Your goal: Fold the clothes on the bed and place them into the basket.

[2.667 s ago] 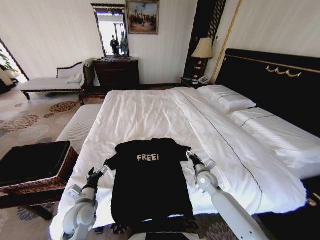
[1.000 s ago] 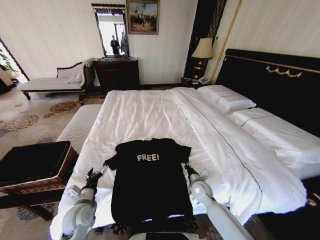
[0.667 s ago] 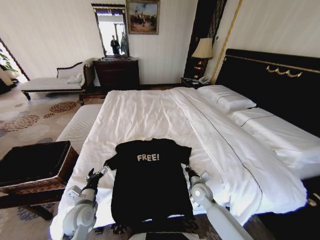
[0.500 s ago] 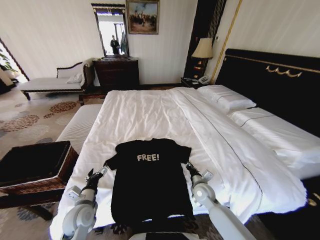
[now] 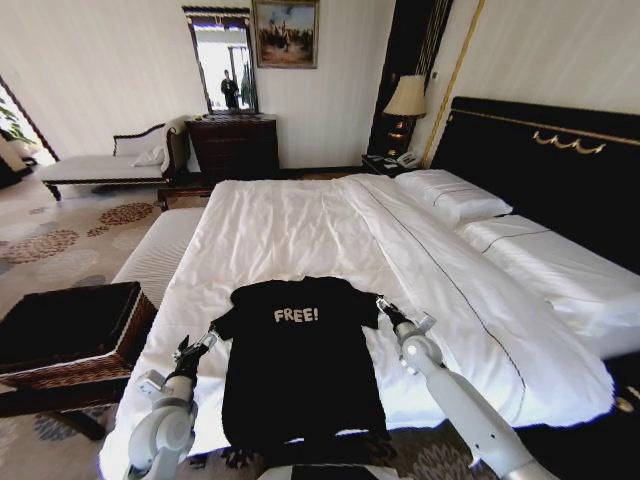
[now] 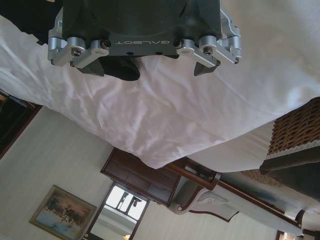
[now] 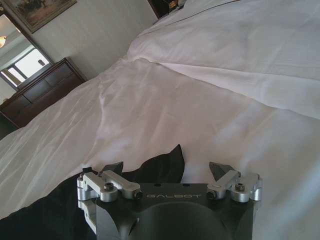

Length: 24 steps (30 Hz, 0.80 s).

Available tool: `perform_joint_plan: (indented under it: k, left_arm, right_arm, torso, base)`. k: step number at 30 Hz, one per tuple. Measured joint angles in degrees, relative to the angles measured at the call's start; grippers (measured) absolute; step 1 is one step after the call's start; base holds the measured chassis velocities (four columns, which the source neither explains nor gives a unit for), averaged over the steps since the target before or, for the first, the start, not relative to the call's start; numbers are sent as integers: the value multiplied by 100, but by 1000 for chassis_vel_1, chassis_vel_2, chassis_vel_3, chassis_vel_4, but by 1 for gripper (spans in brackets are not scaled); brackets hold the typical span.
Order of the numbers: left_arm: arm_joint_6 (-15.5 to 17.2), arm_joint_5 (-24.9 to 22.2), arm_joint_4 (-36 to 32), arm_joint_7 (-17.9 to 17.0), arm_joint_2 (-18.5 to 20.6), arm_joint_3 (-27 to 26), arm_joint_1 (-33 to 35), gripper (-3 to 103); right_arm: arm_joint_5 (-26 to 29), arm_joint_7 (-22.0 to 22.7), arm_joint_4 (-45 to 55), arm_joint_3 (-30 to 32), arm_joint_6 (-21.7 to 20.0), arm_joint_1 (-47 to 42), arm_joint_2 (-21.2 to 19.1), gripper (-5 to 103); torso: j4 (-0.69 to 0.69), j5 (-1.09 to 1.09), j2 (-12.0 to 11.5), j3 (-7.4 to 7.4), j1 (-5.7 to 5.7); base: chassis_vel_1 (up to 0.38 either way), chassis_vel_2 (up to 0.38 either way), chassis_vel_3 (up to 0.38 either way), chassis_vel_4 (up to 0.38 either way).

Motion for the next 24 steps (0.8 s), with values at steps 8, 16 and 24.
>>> perform_joint_plan:
  k: [8, 16, 24]
  left_arm:
    - [-3, -23, 39, 0, 6, -28, -6, 100]
    - [-4, -14, 53, -1, -12, 30, -35, 100]
    - [-4, 4, 48, -4, -7, 33, 3, 100]
  right_arm:
    - [-66, -1, -183, -51, 30, 98, 100, 84]
    - [-98, -50, -338, -60, 108, 231, 155, 50]
    - [-406, -82, -546, -116, 181, 355, 194, 24]
  torso:
    - [-1, 0, 0, 0, 0]
    - [-1, 0, 0, 0, 0]
    - [-1, 0, 0, 0, 0]
  base:
    - [0, 0, 0, 0]
    - [0, 0, 0, 0]
    - [0, 0, 0, 0]
